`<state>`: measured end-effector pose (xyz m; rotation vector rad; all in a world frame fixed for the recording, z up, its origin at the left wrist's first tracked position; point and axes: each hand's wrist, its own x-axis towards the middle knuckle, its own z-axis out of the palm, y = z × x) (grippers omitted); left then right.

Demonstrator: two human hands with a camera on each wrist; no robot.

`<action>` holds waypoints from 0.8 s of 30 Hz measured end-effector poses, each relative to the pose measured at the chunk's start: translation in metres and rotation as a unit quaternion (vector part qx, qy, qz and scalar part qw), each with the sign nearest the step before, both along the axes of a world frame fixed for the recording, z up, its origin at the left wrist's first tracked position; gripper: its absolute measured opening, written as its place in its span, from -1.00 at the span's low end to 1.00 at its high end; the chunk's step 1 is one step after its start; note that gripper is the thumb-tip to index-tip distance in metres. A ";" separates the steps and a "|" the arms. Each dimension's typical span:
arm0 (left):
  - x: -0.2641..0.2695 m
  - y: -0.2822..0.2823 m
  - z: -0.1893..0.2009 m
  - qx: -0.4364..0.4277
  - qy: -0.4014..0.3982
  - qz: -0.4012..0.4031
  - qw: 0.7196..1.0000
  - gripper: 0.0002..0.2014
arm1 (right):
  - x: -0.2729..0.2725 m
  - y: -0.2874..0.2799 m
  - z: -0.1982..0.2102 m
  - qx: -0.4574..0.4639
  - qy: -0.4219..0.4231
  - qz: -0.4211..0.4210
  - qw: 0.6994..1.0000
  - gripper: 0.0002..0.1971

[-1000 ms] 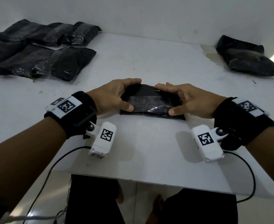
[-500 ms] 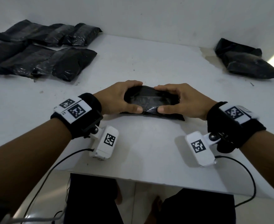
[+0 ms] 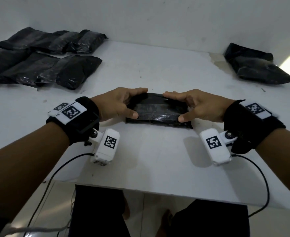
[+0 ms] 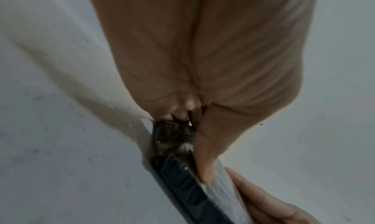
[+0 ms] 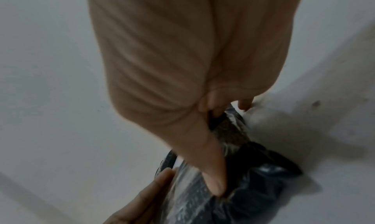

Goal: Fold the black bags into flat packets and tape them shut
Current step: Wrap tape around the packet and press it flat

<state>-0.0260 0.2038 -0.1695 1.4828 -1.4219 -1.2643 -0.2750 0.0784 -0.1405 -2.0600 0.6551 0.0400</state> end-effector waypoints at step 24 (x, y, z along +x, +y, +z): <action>-0.033 -0.023 0.001 -0.056 -0.178 0.185 0.965 -0.48 | 0.020 0.004 -0.027 0.047 -0.139 -0.176 0.973 -0.68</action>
